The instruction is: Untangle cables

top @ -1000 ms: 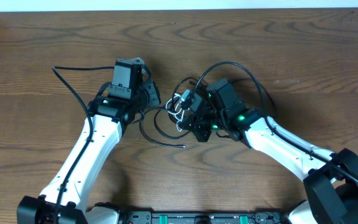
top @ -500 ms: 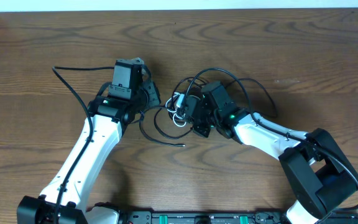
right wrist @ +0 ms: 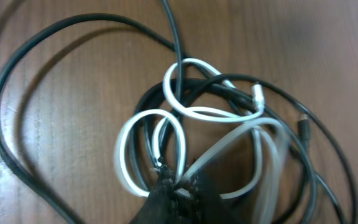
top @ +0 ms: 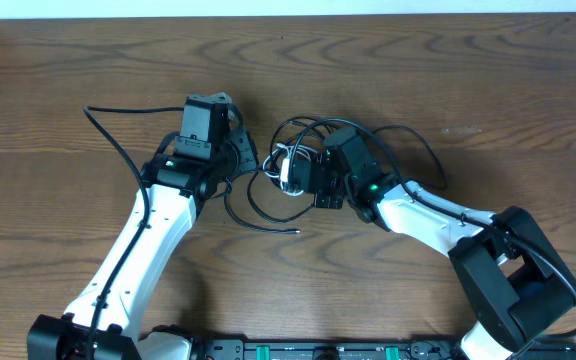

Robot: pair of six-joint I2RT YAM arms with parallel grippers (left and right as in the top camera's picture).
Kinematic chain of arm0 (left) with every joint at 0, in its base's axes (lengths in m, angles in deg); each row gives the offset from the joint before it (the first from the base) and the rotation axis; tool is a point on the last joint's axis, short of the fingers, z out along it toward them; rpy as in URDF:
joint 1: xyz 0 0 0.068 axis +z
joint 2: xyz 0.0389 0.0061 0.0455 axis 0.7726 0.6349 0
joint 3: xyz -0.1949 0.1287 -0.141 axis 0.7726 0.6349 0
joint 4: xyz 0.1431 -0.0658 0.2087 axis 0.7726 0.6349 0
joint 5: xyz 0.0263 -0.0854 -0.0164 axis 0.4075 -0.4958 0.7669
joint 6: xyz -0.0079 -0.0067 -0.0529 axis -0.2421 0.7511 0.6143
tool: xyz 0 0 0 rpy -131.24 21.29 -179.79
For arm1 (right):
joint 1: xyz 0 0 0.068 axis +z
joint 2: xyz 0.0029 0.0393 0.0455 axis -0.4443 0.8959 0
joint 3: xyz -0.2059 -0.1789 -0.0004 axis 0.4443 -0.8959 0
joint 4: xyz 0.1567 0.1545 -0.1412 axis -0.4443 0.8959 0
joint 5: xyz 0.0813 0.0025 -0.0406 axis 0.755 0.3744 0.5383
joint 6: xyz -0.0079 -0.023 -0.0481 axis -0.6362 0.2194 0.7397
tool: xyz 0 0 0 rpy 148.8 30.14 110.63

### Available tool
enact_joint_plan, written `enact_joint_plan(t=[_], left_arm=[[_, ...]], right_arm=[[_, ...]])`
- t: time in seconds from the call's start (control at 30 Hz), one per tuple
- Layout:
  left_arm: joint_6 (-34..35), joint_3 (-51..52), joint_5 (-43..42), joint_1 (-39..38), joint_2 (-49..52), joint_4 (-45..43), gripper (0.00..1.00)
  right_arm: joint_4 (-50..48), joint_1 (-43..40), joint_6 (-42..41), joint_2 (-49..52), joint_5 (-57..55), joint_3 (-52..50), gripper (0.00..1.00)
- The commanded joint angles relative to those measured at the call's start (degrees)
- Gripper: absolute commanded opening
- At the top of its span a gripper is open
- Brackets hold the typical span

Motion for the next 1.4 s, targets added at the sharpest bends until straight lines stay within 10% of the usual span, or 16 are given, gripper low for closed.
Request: enact_joint_plan(t=[0.0, 0.37, 0.63, 1.03, 1.1, 1.23, 1.37], left_arm=[[0.1, 0.0, 0.5, 0.3, -0.7, 0.3, 0.08], [0.1, 0.0, 0.6, 0.3, -0.7, 0.3, 0.08], [0.1, 0.0, 0.6, 0.3, -0.7, 0.3, 0.09], [0.1, 0.0, 0.5, 0.3, -0.7, 0.3, 0.09], [0.1, 0.0, 0.5, 0.3, -0.7, 0.3, 0.09], [0.1, 0.0, 0.6, 0.3, -0.7, 0.3, 0.09], [0.1, 0.0, 0.5, 0.3, -0.6, 0.3, 0.09]], right_arm=[[-2.7, 0.3, 1.1, -0.6, -1.5, 0.1, 0.24], [-7.9, -0.5, -26.5, -3.2, -2.1, 0.1, 0.31], [-5.8, -0.5, -31.8, -8.2, -2.1, 0.1, 0.64], [2.3, -1.2, -39.7, -13.5, -3.8, 0.1, 0.88], [3.6, -1.6, -39.7, -13.6, -5.4, 0.1, 0.83], [4.7, -3.2, -39.7, -13.5, -9.2, 0.1, 0.02], [5.1, -4.8, -39.7, -12.5, -12.2, 0.1, 0.01]])
